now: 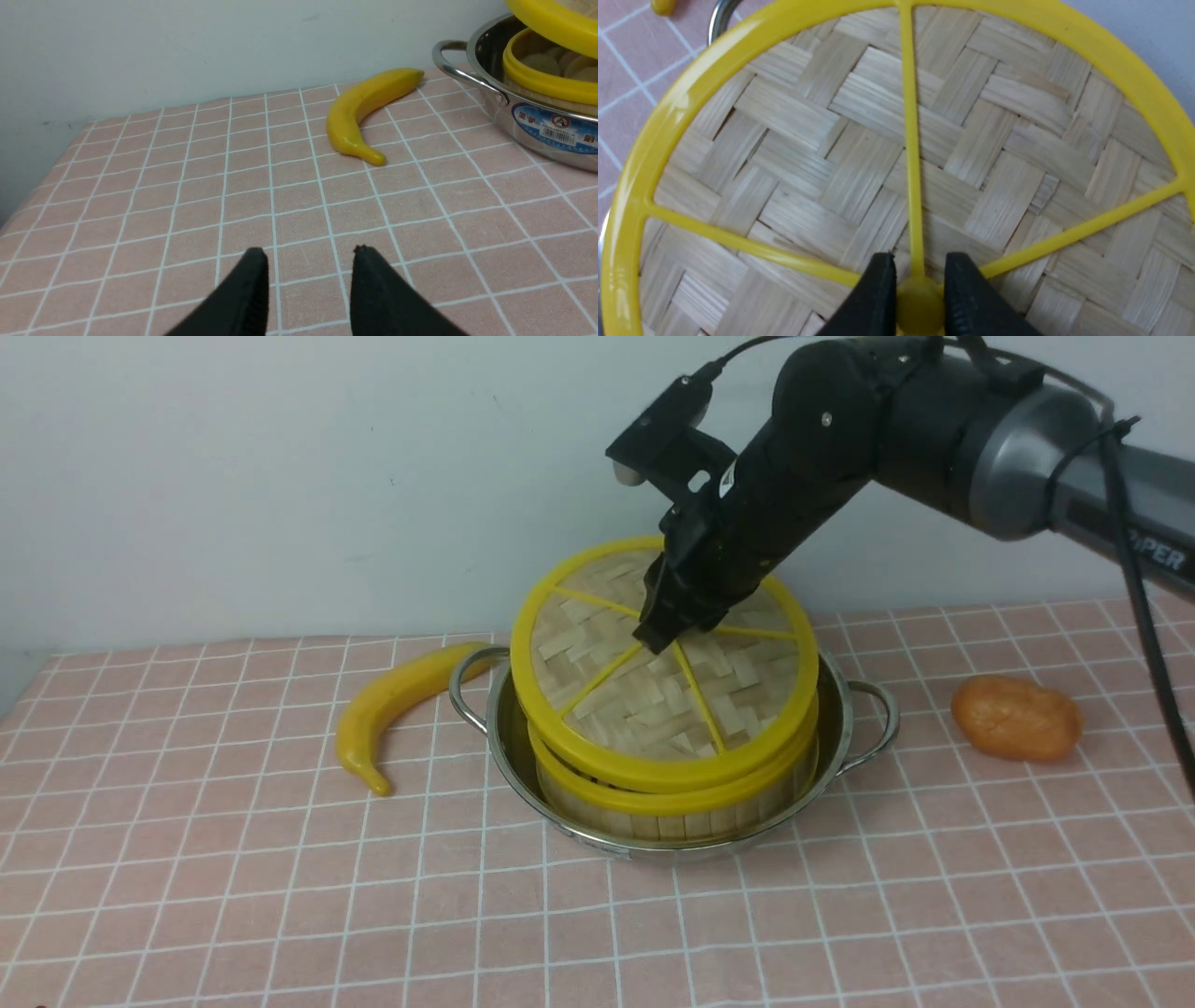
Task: Place the steamer in the pot on the pink tablecloth, and put the lid on the steamer.
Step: 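Place the bamboo steamer lid onto the steamer basket in the pot with the right gripper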
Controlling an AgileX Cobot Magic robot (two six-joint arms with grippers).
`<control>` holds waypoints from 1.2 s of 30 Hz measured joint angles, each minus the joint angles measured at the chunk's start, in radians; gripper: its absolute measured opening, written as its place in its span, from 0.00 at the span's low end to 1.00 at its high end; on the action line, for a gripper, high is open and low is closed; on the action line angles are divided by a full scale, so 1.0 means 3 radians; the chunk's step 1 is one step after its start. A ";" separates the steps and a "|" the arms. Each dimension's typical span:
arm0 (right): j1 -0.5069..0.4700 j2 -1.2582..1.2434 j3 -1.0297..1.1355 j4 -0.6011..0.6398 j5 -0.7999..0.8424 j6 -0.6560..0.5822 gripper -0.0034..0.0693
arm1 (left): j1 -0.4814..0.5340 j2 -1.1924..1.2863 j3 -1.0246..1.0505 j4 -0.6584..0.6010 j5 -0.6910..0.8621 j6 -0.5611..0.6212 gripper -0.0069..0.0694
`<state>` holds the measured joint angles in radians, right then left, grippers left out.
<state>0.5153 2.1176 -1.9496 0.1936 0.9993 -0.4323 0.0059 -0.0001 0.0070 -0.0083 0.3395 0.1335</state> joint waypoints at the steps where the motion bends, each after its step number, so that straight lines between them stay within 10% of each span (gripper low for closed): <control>1: 0.0000 0.0000 0.0000 -0.0004 0.0019 -0.0001 0.25 | 0.0000 0.0000 0.0000 0.0000 0.0000 0.0000 0.41; 36: 0.0000 -0.0057 -0.0001 0.0021 0.0184 0.0002 0.25 | 0.0000 0.0000 0.0000 0.0000 0.0000 0.0000 0.41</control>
<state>0.5153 2.1004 -1.9500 0.1998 1.0545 -0.4316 0.0059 -0.0001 0.0070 -0.0083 0.3395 0.1335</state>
